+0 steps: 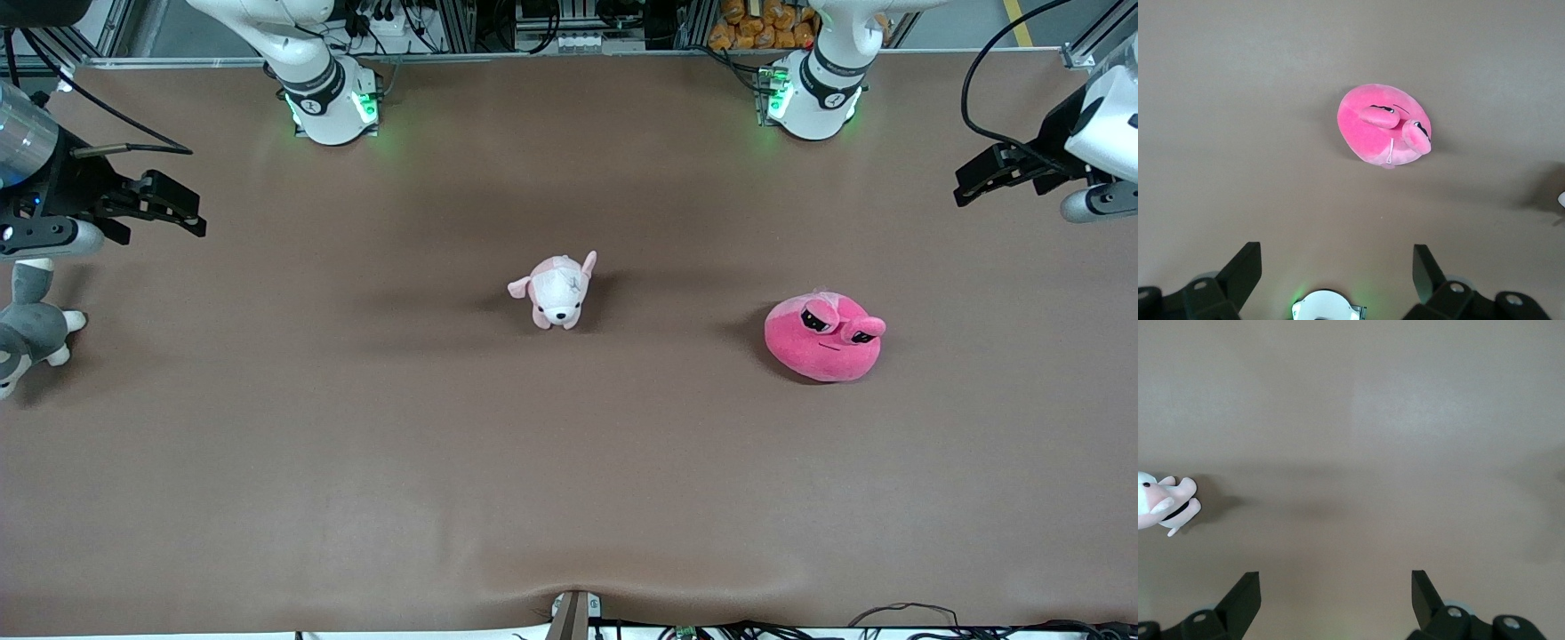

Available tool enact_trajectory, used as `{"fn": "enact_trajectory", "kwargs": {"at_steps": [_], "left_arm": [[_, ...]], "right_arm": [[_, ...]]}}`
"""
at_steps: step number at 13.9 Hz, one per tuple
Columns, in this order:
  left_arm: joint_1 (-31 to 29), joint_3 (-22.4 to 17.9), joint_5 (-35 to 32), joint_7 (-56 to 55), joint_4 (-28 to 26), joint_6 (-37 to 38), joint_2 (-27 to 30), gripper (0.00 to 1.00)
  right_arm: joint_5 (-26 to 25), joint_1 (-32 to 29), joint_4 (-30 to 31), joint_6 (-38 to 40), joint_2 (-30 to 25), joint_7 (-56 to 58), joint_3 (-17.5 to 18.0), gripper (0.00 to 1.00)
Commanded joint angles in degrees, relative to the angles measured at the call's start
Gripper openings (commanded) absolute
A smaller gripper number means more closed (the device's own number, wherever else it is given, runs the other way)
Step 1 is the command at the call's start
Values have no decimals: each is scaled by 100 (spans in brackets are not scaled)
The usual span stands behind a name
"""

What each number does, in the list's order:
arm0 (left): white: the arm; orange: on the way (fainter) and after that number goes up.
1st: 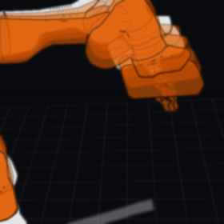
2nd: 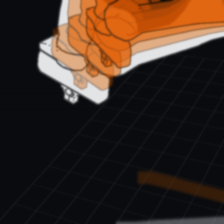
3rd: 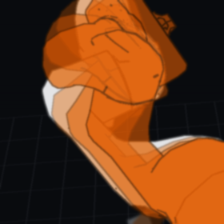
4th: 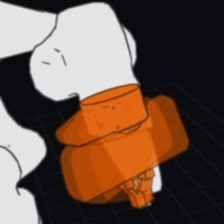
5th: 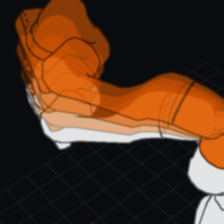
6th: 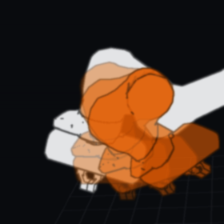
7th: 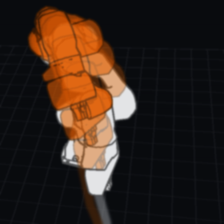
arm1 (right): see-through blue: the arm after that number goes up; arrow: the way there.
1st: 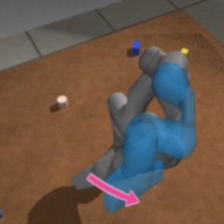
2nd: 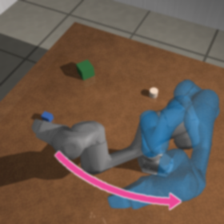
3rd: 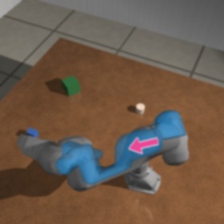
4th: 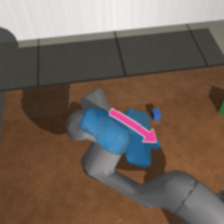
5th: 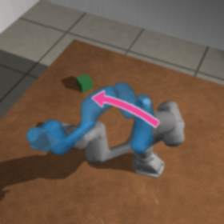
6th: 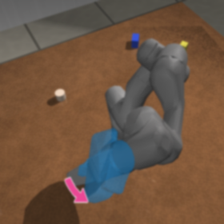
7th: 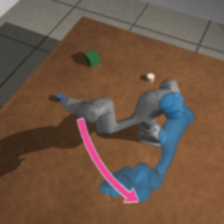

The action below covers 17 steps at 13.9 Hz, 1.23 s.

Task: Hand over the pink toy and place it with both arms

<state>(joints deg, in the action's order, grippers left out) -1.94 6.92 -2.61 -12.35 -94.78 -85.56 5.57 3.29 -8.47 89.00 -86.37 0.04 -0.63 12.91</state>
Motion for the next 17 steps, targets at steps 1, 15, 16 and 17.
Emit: {"fn": "enact_trajectory", "kwargs": {"at_steps": [1,15,16,17], "left_arm": [[-25,47,-29,-13,-409,-277,269,100],[-122,38,322,-1074,-1219,-1077,252,100],[-113,38,331,-1321,-1219,-1129,174,100],[-113,38,331,-1575,-1227,-1165,95,100]], "right_arm": [[5,-58,143,-47,-153,72,10,100],[-485,-102,-102,-99,312,54,-16,100],[-565,-102,-137,-108,347,63,-8,100],[-583,-68,-251,-108,452,54,-8,100]]}}
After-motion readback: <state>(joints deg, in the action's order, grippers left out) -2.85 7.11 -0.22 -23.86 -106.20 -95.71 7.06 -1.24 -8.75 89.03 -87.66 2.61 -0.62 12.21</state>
